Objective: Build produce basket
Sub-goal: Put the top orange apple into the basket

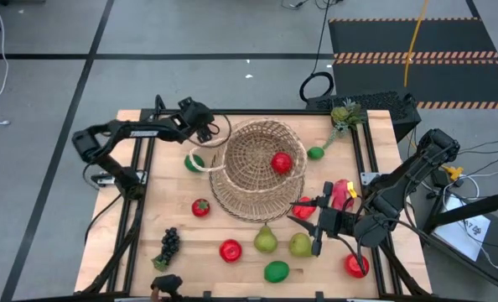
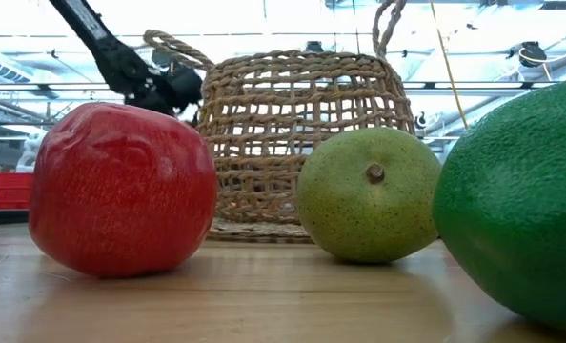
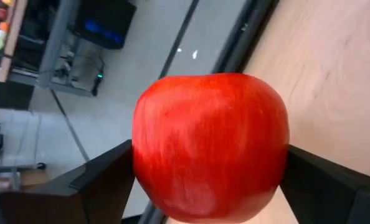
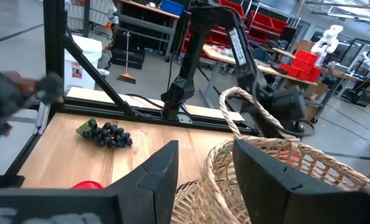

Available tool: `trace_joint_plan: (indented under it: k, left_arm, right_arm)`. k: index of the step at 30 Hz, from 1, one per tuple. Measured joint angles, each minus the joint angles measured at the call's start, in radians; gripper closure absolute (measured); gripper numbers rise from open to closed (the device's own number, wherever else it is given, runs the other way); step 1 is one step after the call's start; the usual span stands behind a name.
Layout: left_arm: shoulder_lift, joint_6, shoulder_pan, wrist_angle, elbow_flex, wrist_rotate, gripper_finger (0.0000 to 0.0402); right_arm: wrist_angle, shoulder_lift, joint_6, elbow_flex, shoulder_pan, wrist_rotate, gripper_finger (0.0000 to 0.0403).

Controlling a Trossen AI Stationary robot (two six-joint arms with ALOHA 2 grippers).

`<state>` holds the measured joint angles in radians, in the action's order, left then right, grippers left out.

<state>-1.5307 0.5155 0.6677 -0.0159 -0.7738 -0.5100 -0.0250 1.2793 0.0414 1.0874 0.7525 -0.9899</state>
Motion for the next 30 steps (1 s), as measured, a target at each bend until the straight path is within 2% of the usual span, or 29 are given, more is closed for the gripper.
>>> trace_joint_plan:
  k: [6,14,22,30]
  left_arm:
    - [0.197,-0.016,-0.029,-0.109,0.0,-0.069,0.0073]
    - [0.439,-0.047,-0.091,-0.213,0.0,-0.105,0.0056]
    - [0.628,-0.055,-0.213,-0.245,0.0,-0.104,0.0068]
    - [0.745,-0.074,-0.399,-0.244,0.0,-0.103,0.0057]
  right_arm:
    - [0.0,0.0,0.0,0.0,0.0,0.0,0.0255]
    - [0.0,0.0,0.0,0.0,0.0,-0.001,0.0255]
    - [-0.001,0.0,0.0,0.0,0.0,-0.001,0.0255]
    - [-0.001,0.0,0.0,0.0,0.0,-0.002,0.0255]
